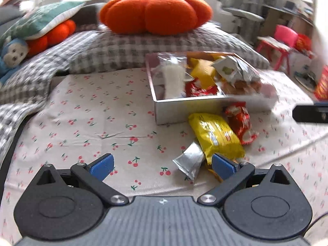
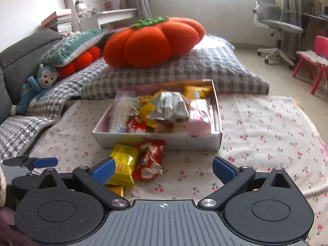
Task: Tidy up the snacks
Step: 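Move both tools back toward the remaining snacks beside the box, then grasp the small silver packet with the left tool while the right tool grasps the red-white packet, then carry the silver packet and red-white packet over the box with both tools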
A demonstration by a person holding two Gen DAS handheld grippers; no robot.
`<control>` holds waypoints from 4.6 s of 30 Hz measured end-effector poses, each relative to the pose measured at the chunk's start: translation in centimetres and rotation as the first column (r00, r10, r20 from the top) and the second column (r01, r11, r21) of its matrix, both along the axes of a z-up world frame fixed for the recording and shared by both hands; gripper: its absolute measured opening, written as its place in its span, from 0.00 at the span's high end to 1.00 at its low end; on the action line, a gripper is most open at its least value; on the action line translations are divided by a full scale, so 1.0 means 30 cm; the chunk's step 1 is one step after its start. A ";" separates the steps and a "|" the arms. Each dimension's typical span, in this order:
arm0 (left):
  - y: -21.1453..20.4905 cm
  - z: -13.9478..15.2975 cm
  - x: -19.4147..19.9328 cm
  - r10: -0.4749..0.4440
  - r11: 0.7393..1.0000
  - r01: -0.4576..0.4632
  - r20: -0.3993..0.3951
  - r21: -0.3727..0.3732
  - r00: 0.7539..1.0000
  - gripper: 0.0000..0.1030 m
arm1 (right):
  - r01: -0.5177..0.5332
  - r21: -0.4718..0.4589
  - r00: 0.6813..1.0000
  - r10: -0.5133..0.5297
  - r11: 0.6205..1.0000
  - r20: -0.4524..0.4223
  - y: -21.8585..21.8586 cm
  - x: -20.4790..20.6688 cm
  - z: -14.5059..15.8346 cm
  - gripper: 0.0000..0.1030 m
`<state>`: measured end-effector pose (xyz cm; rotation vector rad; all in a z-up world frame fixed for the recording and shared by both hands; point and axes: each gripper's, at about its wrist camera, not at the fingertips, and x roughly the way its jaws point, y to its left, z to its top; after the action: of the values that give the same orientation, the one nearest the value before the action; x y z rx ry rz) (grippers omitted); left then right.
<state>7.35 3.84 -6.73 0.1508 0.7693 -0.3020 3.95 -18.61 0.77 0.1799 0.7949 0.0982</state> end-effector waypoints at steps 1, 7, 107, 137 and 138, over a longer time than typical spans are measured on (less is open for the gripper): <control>0.000 -0.015 0.002 -0.027 1.000 0.027 0.004 0.014 1.000 0.04 | 0.004 -0.005 1.000 -0.004 1.000 -0.005 0.000 0.002 -0.010 0.01; -0.003 -0.056 0.014 -0.104 0.995 0.104 -0.026 0.000 0.994 0.16 | 0.029 -0.003 0.999 -0.029 1.000 -0.042 -0.003 0.030 -0.063 0.01; -0.003 0.110 0.032 0.059 0.972 -0.120 -0.283 -0.202 0.957 0.82 | 0.119 0.229 0.958 -0.051 0.966 -0.281 -0.142 0.146 -0.070 0.70; -0.104 0.124 0.259 0.119 0.962 -0.126 -0.045 -0.242 0.992 0.81 | 0.106 0.411 0.988 -0.050 0.905 -0.145 -0.072 0.350 -0.046 0.70; -0.106 0.113 0.263 0.113 0.966 -0.120 -0.043 -0.228 0.993 0.81 | 0.104 0.407 0.989 -0.051 0.908 -0.139 -0.062 0.359 -0.054 0.70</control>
<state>15.23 0.67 -3.33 -0.1186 0.7636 -0.2798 14.70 -20.48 -0.85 0.6256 0.8844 0.1812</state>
